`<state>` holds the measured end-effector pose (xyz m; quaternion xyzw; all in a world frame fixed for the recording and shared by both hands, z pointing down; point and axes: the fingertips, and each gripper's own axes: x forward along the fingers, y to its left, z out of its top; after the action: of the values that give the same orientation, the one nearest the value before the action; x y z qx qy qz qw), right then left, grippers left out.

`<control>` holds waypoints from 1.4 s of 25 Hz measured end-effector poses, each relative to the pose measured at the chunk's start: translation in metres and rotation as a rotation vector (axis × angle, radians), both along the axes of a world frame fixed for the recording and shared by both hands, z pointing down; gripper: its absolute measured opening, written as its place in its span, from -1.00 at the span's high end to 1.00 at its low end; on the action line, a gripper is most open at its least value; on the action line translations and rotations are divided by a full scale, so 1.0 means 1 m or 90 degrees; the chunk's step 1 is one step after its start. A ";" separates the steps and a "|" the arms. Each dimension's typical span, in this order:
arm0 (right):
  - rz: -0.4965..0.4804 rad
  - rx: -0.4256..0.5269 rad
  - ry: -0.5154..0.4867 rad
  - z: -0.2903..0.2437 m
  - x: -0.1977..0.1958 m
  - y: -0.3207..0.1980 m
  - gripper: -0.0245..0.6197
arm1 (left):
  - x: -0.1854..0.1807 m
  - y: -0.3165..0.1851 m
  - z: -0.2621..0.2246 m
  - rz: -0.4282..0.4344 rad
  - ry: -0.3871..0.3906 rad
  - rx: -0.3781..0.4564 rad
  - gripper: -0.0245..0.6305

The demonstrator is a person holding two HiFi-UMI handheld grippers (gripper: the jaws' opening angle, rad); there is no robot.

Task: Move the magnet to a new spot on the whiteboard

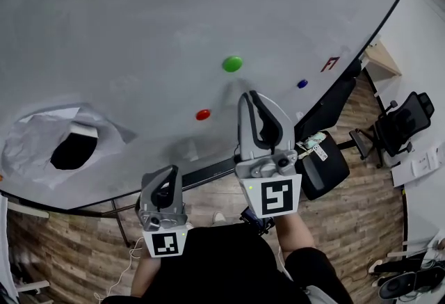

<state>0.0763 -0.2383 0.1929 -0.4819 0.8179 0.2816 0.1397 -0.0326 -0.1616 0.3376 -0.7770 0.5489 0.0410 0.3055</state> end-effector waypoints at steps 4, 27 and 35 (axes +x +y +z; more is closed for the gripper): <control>0.023 -0.011 -0.002 0.009 0.005 0.008 0.92 | 0.004 0.004 0.002 0.027 -0.007 -0.004 0.92; 0.139 -0.077 0.003 0.067 0.018 0.063 0.95 | 0.007 0.029 0.008 0.142 -0.028 -0.009 0.92; 0.113 -0.088 0.018 0.085 0.005 0.076 0.95 | 0.004 0.031 0.011 0.147 -0.024 -0.009 0.92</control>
<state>0.0818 -0.1626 0.2781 -0.5571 0.7913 0.2423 0.0687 -0.0289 -0.1303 0.3482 -0.8379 0.4500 0.0575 0.3035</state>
